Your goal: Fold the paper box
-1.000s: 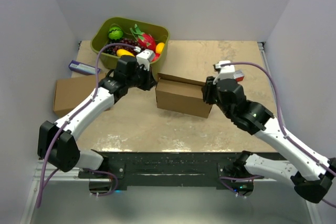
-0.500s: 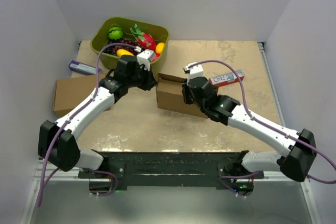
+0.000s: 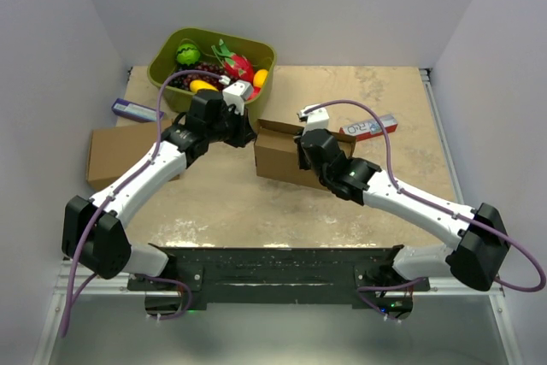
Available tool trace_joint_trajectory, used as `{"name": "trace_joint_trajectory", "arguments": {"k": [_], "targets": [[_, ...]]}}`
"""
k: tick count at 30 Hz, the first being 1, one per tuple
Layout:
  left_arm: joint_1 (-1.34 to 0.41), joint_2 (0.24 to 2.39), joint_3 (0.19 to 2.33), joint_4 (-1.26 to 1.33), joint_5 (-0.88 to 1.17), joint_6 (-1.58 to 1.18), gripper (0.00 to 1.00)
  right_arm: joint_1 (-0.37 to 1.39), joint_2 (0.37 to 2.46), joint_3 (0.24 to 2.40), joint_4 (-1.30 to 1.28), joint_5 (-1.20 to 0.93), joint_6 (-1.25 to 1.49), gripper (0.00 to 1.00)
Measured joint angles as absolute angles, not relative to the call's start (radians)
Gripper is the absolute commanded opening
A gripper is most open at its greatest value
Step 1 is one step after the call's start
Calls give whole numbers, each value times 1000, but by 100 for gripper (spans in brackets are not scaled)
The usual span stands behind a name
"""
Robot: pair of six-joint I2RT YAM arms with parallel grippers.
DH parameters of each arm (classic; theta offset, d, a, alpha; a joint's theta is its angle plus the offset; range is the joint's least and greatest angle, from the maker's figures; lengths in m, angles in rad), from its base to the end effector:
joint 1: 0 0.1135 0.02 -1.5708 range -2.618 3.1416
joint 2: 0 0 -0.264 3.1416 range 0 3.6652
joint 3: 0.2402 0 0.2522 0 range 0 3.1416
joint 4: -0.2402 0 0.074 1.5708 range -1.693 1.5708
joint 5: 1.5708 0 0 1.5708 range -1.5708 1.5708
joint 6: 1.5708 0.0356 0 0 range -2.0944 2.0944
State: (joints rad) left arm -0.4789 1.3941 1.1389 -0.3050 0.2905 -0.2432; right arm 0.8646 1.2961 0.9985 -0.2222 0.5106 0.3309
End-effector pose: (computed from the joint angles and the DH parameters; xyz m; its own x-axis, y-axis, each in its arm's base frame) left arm 0.2769 -0.1553 0.3122 -0.6159 0.0598 -0.7856 0.5240 0.7757 -0.3517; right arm 0.2023 0.2104 0.3010 -0.4311 -0.0686 -0.8997 -0.2627 0.9634 0.0524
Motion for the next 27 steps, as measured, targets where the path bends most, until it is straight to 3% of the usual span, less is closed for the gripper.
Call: {"name": "trace_joint_trajectory", "arguments": {"k": [27], "targets": [[-471,1374,1082,-233,324,-289,0,864,1324,992,-176,538,348,18]]}}
